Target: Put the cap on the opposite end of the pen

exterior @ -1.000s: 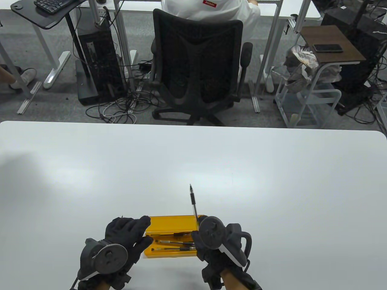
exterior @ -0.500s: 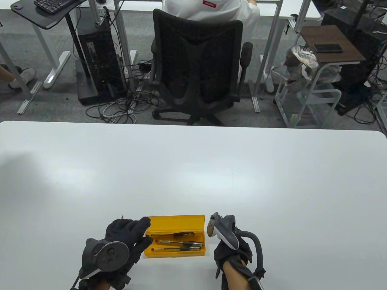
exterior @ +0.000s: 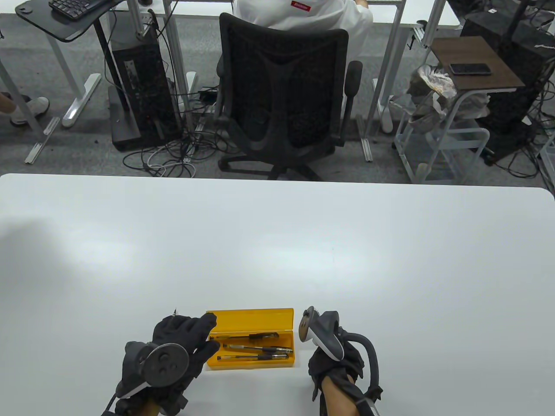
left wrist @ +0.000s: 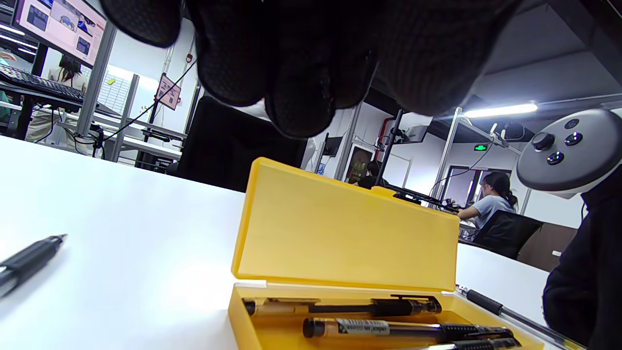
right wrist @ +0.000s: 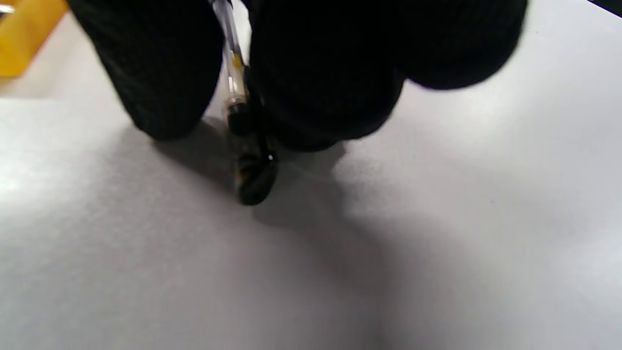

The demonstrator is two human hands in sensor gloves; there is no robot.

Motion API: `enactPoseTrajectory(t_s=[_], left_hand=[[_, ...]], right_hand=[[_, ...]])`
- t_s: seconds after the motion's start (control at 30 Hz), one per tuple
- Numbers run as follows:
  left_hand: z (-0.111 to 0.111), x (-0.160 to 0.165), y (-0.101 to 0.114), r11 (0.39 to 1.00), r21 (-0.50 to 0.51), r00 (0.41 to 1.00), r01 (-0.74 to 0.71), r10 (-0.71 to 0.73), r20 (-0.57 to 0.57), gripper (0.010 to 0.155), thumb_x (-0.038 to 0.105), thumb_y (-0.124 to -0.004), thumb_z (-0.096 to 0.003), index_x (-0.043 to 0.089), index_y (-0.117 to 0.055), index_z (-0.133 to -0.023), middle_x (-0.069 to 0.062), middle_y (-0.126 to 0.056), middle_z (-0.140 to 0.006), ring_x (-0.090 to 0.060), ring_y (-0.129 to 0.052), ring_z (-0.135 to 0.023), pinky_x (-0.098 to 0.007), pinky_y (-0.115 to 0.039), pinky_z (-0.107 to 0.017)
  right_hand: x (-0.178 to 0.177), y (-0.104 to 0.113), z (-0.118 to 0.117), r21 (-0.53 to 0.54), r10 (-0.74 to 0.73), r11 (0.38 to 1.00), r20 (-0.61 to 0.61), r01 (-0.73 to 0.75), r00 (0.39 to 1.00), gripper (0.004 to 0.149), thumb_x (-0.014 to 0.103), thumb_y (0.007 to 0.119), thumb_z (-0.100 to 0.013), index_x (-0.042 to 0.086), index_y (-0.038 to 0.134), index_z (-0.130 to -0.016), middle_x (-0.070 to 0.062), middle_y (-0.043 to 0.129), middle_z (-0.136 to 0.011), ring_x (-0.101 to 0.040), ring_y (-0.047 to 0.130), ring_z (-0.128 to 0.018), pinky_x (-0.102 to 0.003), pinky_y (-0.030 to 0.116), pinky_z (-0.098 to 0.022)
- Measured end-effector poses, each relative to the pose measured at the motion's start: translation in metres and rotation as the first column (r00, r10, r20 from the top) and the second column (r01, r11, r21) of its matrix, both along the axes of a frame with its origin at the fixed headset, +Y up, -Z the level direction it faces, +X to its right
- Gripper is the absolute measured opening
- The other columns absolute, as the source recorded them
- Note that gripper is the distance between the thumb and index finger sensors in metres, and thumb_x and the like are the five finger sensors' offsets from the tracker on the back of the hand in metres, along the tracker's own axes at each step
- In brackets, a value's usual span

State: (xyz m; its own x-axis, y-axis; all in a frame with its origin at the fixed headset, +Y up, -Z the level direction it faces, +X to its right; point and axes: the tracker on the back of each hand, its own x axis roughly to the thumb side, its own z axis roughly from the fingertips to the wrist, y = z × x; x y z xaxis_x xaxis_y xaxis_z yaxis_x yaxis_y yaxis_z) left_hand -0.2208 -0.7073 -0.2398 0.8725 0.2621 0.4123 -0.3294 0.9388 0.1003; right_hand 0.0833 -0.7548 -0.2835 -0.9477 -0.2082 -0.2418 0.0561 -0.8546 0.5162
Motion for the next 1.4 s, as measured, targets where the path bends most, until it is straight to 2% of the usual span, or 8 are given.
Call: enactPoseTrajectory(t_s=[0.4, 0.47, 0.63, 0.8, 0.97, 1.17, 1.27, 1.4], left_hand=[[-0.004, 0.006, -0.008, 0.996, -0.043, 0.997, 0.077, -0.078, -0.021, 0.062, 0.042, -0.085, -0.0501, 0.01, -0.074, -0.102, -0.016, -0.09, -0.089, -0.04, -0.08, -0.08, -0.068, -0.052, -0.067], [-0.006, 0.008, -0.01, 0.994, -0.052, 0.995, 0.098, -0.1, -0.021, 0.061, 0.043, -0.085, -0.05, 0.011, -0.076, -0.101, -0.015, -0.092, -0.087, -0.039, -0.082, -0.078, -0.067, -0.053, -0.067], [-0.013, 0.019, -0.023, 0.975, -0.093, 0.979, 0.2, -0.203, -0.024, 0.062, 0.045, -0.085, -0.0501, 0.016, -0.074, -0.103, -0.015, -0.092, -0.085, -0.039, -0.081, -0.077, -0.067, -0.053, -0.067], [-0.02, 0.032, -0.043, 0.898, -0.16, 0.908, 0.41, -0.419, -0.026, 0.069, 0.05, -0.082, -0.0497, 0.02, -0.065, -0.109, -0.017, -0.085, -0.092, -0.041, -0.075, -0.081, -0.068, -0.051, -0.068], [-0.023, 0.033, -0.053, 0.863, -0.227, 0.885, 0.452, -0.465, -0.002, 0.073, 0.051, -0.08, -0.0498, 0.021, -0.057, -0.113, -0.019, -0.077, -0.1, -0.042, -0.068, -0.087, -0.069, -0.047, -0.069], [-0.027, 0.029, -0.057, 0.864, -0.293, 0.902, 0.409, -0.431, -0.014, 0.071, 0.05, -0.078, -0.0503, 0.026, -0.053, -0.113, -0.021, -0.072, -0.104, -0.043, -0.063, -0.09, -0.07, -0.045, -0.07], [-0.029, 0.028, -0.058, 0.864, -0.325, 0.91, 0.385, -0.413, -0.021, 0.071, 0.049, -0.078, -0.0504, 0.025, -0.053, -0.112, -0.021, -0.072, -0.104, -0.044, -0.063, -0.09, -0.071, -0.045, -0.07], [-0.03, 0.026, -0.059, 0.869, -0.344, 0.92, 0.356, -0.39, -0.031, 0.07, 0.049, -0.078, -0.0501, 0.026, -0.053, -0.112, -0.021, -0.072, -0.104, -0.044, -0.063, -0.09, -0.071, -0.045, -0.07]], right_hand=[[0.001, 0.0, 0.0, -0.001, -0.004, 1.0, 0.008, 0.004, 1.0, 0.07, 0.044, 0.093, -0.036, 0.002, 0.079, -0.091, -0.014, 0.1, -0.065, -0.016, 0.101, -0.032, -0.038, 0.087, -0.027], [0.002, 0.003, -0.001, 0.003, -0.008, 1.0, 0.018, 0.008, 1.0, 0.075, 0.045, 0.093, -0.036, 0.001, 0.076, -0.095, -0.013, 0.1, -0.065, -0.016, 0.101, -0.032, -0.038, 0.087, -0.027], [0.003, 0.02, 0.0, 0.13, 0.0, 0.992, 0.012, -0.001, 1.0, 0.077, 0.047, 0.092, -0.036, 0.002, 0.074, -0.096, -0.014, 0.099, -0.067, -0.016, 0.1, -0.033, -0.038, 0.087, -0.028], [-0.016, 0.034, 0.005, 0.269, -0.033, 0.961, -0.106, 0.061, 0.994, 0.075, 0.048, 0.09, -0.036, 0.005, 0.076, -0.095, -0.011, 0.099, -0.067, -0.015, 0.1, -0.033, -0.037, 0.087, -0.028], [-0.046, 0.036, 0.009, 0.334, -0.15, 0.909, -0.298, 0.25, 0.943, 0.058, 0.044, 0.088, -0.038, 0.014, 0.084, -0.088, -0.007, 0.101, -0.062, -0.015, 0.1, -0.031, -0.038, 0.087, -0.028], [-0.084, 0.017, 0.008, 0.29, -0.069, 0.924, -0.514, 0.249, 0.855, 0.048, 0.039, 0.085, -0.039, 0.024, 0.088, -0.084, -0.006, 0.093, -0.08, -0.022, 0.097, -0.048, -0.044, 0.083, -0.041], [-0.09, 0.004, 0.005, 0.227, -0.01, 0.962, -0.527, 0.153, 0.85, 0.051, 0.041, 0.081, -0.039, 0.025, 0.085, -0.088, -0.007, 0.086, -0.091, -0.025, 0.094, -0.059, -0.047, 0.08, -0.047], [-0.089, -0.004, 0.005, 0.164, -0.05, 0.974, -0.528, 0.159, 0.848, 0.051, 0.036, 0.076, -0.042, 0.024, 0.078, -0.092, -0.01, 0.079, -0.095, -0.028, 0.089, -0.063, -0.049, 0.077, -0.05]])
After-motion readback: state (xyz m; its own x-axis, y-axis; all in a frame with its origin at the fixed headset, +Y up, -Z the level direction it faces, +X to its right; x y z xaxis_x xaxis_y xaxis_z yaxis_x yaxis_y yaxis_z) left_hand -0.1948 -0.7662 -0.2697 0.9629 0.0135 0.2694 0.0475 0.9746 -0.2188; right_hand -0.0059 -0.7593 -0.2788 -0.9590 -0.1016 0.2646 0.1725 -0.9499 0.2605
